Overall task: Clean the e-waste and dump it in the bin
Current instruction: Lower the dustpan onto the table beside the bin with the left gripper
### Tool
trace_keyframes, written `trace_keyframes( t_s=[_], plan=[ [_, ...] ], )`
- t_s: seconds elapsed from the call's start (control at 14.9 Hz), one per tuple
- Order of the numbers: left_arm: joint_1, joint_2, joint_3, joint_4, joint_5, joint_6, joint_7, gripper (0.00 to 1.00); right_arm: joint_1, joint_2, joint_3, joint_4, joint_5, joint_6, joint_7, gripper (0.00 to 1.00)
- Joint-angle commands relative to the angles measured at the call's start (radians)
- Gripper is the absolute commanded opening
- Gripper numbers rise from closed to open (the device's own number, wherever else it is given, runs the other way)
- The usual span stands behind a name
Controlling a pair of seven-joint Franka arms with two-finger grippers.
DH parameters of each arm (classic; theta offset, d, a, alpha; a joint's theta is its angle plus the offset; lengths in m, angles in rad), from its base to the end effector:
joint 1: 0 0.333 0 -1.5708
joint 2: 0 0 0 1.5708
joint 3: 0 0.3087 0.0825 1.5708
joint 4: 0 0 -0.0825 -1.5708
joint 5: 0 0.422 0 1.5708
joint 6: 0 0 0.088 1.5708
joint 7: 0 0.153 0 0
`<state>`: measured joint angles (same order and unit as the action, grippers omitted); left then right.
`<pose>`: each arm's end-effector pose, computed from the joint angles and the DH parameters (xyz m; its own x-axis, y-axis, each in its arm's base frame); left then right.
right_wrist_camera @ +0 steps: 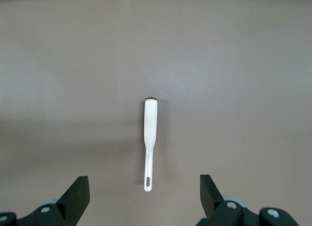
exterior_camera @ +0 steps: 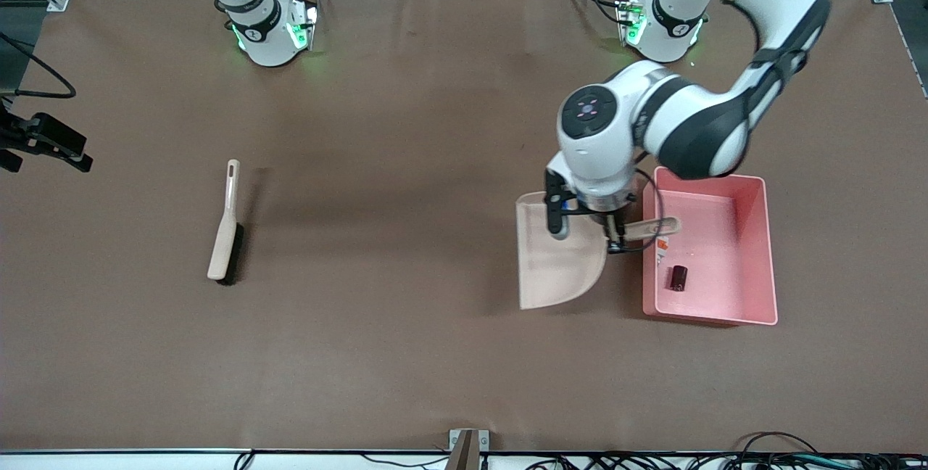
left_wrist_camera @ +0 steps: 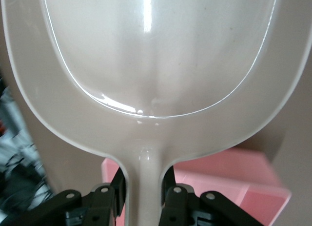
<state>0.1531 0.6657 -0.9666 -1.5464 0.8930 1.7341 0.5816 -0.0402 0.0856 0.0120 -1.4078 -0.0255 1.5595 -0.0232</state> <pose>0.6027 -0.3589 0.3132 0.0262 -0.9481 -0.3169 -0.9882 0.0232 -0.1512 0.6205 -0.0217 0.6016 0.9978 -0.0053 0.0655 -0.0071 -0.9996 0.0259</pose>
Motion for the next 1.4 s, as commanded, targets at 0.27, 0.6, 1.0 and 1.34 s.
trace_keyframes(
  t_s=[0.27, 0.6, 1.0, 1.34],
  plan=[
    [-0.043, 0.176, 0.023, 0.031, 0.000, 0.120, -0.051, 0.01, 0.092, -0.023, -0.090, -0.019, 0.006, -0.001, 0.016, 1.00],
    [-0.147, 0.175, 0.112, 0.026, 0.023, 0.150, -0.075, 0.01, 0.077, -0.056, -0.084, -0.063, 0.006, 0.016, 0.011, 1.00],
    [-0.156, 0.173, 0.126, -0.026, 0.072, 0.183, -0.072, 0.02, 0.052, -0.198, -0.067, -0.278, 0.013, 0.136, 0.012, 1.00],
    [-0.142, 0.169, 0.124, -0.077, 0.070, 0.180, -0.082, 0.02, 0.060, -0.194, -0.069, -0.269, 0.013, 0.129, 0.011, 1.00]
  ],
)
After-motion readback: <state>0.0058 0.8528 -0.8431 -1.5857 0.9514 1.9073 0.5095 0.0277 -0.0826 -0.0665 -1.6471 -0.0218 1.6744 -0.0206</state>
